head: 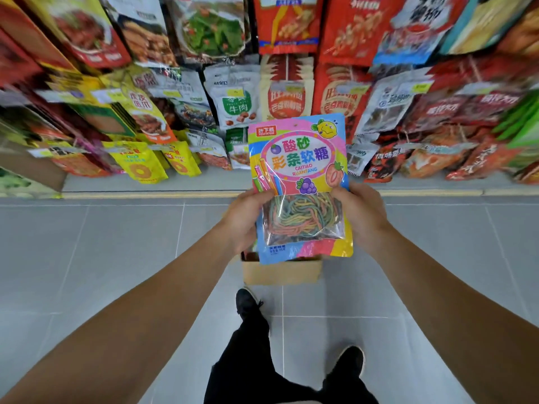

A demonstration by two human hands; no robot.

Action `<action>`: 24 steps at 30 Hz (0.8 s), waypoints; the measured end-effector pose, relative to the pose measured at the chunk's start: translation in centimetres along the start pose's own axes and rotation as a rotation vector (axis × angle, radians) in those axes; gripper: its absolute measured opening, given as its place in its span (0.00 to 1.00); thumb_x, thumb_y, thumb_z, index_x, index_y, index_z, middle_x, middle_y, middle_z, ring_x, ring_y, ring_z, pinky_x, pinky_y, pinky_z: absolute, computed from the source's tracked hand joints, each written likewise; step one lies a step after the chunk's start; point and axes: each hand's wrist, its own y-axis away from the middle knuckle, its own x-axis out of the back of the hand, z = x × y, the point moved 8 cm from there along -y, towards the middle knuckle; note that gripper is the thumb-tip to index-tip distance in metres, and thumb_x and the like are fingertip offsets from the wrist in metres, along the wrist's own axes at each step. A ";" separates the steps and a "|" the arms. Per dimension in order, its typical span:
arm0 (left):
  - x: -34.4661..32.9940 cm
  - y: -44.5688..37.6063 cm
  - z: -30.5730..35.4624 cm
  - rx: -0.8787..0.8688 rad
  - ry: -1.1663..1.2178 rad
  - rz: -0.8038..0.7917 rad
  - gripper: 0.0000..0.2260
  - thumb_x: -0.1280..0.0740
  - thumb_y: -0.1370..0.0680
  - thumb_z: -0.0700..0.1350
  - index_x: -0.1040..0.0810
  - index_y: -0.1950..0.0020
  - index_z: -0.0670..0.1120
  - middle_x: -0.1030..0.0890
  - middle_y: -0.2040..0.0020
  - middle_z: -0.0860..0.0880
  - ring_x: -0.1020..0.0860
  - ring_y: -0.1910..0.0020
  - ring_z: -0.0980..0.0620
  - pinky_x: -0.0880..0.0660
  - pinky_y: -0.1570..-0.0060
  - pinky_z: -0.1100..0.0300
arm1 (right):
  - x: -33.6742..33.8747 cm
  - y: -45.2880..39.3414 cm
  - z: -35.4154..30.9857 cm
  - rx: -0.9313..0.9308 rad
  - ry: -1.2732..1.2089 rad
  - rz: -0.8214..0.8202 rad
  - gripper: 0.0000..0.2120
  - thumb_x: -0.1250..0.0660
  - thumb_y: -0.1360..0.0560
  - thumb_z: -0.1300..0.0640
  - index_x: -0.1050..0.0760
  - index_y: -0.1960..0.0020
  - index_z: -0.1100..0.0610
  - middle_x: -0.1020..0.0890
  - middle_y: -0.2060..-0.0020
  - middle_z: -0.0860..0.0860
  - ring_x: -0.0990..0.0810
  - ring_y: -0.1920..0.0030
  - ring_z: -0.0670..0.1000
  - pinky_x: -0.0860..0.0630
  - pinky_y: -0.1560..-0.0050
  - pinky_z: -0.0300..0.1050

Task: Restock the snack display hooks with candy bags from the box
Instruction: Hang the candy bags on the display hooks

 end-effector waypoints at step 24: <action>-34.3 6.1 11.0 -0.406 -0.214 -0.182 0.10 0.37 0.19 0.40 0.21 0.39 0.43 0.15 0.45 0.46 0.17 0.45 0.47 0.24 0.42 0.48 | 34.0 0.8 -11.3 0.346 -0.039 0.066 0.27 0.34 0.35 0.41 0.25 0.48 0.62 0.22 0.47 0.67 0.20 0.54 0.68 0.27 0.54 0.51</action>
